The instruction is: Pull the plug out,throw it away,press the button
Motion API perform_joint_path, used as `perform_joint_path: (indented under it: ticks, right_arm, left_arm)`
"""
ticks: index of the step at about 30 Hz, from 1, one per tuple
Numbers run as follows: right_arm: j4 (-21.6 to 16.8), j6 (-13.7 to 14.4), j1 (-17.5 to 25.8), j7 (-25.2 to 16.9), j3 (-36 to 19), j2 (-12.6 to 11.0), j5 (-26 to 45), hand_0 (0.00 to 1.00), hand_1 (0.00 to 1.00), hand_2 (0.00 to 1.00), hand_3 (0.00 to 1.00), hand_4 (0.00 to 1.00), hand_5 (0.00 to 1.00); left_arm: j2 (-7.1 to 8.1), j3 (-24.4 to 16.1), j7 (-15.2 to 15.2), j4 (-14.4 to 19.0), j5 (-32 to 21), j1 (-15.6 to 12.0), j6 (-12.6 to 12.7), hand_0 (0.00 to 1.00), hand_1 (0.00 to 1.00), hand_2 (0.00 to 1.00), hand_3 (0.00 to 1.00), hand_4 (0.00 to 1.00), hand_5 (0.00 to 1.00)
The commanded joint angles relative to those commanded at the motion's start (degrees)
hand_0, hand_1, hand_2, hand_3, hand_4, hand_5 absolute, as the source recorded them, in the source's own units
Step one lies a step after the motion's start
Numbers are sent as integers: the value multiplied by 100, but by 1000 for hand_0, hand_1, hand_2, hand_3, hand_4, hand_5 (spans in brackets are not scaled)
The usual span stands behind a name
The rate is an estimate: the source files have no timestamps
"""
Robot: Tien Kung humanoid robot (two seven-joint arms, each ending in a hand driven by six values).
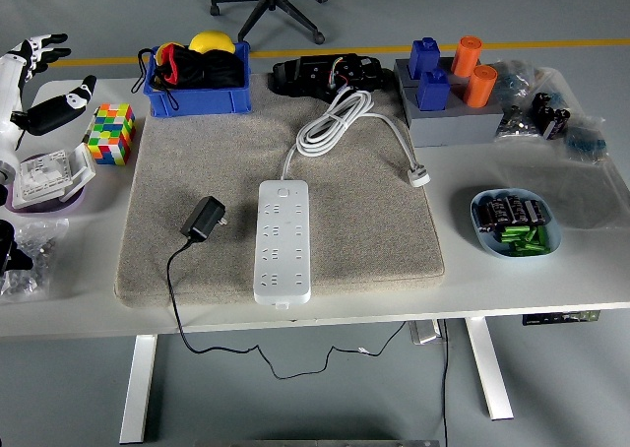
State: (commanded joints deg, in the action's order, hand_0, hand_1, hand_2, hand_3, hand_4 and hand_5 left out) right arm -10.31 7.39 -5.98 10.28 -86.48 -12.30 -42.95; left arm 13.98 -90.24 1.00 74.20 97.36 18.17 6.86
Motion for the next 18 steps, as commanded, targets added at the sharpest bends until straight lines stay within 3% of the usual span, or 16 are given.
perform_joint_path:
  ticks: [18]
  right_arm:
    - [0, -11, -24, -12, -3, 9, 22, 748, 660, 646, 615, 659, 481]
  left_arm:
    - [-6, 38, -4, 17, -14, 36, -3, 831, 822, 731, 759, 707, 204]
